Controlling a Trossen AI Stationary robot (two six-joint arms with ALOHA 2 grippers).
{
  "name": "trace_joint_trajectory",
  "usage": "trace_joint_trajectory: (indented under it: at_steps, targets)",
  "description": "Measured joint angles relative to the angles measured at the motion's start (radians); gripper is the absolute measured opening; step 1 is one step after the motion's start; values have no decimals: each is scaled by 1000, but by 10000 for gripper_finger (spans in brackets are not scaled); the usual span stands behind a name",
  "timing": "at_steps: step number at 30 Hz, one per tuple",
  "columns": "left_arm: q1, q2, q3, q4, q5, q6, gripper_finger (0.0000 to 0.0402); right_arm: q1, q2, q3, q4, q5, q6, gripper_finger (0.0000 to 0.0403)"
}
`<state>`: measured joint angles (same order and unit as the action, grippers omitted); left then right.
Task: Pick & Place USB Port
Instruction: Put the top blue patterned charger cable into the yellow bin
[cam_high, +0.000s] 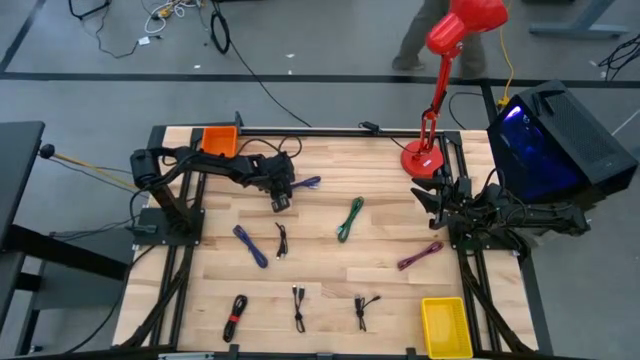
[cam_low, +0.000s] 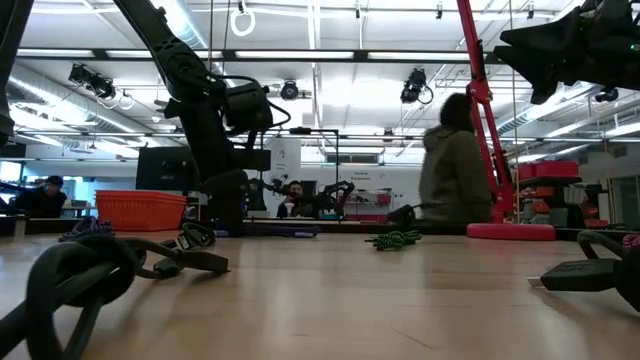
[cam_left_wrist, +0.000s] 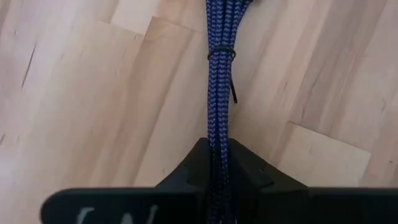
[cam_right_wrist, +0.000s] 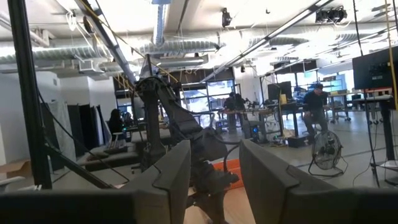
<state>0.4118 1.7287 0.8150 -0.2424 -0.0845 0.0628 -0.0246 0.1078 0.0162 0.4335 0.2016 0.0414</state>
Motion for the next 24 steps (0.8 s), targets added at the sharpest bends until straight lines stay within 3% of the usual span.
trace_joint_trajectory:
  at_steps: [6,12,18,24]
  targets:
    - [0,-34,-4,5,-13,-33,34,0,0,0,-5,11,0,141]
    - [3,-149,22,24,-41,-33,34,0,3,0,-60,108,6,141]
    - [-32,-270,135,41,18,-25,33,0,32,0,-40,134,43,141]
    - [-98,-339,245,133,102,43,33,-1,145,0,111,130,68,141]
